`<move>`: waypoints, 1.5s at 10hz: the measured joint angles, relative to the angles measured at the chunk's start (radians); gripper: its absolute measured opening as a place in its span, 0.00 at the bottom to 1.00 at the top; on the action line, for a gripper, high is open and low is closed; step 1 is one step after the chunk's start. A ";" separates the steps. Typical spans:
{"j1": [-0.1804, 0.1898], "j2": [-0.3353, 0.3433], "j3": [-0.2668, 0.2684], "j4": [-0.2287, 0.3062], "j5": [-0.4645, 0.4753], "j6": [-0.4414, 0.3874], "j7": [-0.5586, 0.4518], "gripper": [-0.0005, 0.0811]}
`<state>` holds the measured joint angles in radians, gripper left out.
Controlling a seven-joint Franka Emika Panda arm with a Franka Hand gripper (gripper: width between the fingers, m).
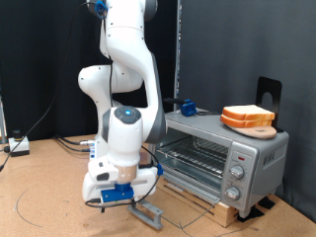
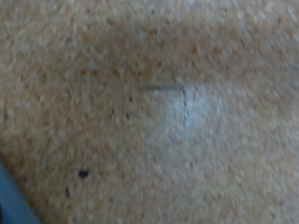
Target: Make a piece of toast with the oven
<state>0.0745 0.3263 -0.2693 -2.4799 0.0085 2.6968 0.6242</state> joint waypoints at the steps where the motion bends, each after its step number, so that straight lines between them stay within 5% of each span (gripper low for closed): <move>1: -0.001 0.013 0.000 0.005 0.006 0.021 -0.010 0.99; 4: -0.050 -0.013 0.010 0.013 0.087 0.003 -0.119 0.99; 7: -0.110 -0.108 0.010 0.016 0.157 -0.121 -0.244 0.99; 10: -0.115 -0.170 -0.009 0.011 0.130 -0.191 -0.252 0.99; 13: -0.119 -0.224 0.031 0.022 0.438 -0.282 -0.509 0.99; 15: -0.119 -0.288 0.032 0.027 0.522 -0.370 -0.580 0.99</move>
<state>-0.0445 0.0386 -0.2371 -2.4528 0.5302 2.3269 0.0441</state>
